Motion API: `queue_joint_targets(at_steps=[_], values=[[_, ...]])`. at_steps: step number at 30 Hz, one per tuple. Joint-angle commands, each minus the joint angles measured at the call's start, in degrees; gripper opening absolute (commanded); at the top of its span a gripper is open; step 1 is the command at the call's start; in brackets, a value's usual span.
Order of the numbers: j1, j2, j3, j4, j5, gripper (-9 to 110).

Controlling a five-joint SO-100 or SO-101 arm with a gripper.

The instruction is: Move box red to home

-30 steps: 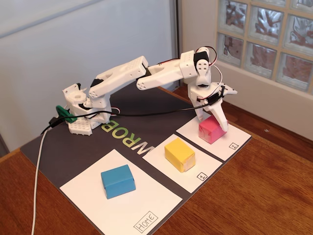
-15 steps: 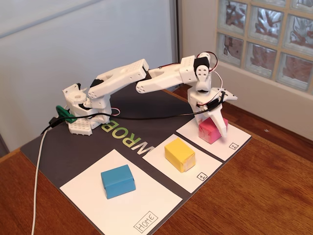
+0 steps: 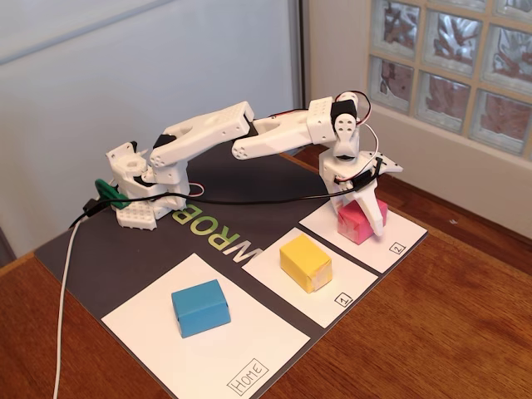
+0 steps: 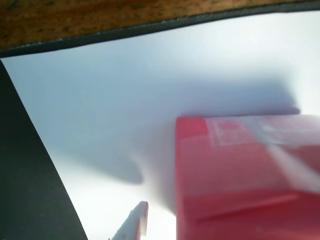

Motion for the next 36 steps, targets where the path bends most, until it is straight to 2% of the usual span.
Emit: queue_joint_targets(at_steps=[1,8,17,25,31,36], values=[[-0.26,0.79,-2.2,-1.49,0.18,46],[-0.53,0.79,-2.2,-4.39,0.62,42],[-0.35,0.79,-2.37,-5.89,0.62,25],[-0.26,0.53,-2.37,-6.59,0.35,17],[-0.35,0.53,-3.08,-6.86,0.18,1],[-0.44,0.88,-3.16,-6.86,0.53,0]])
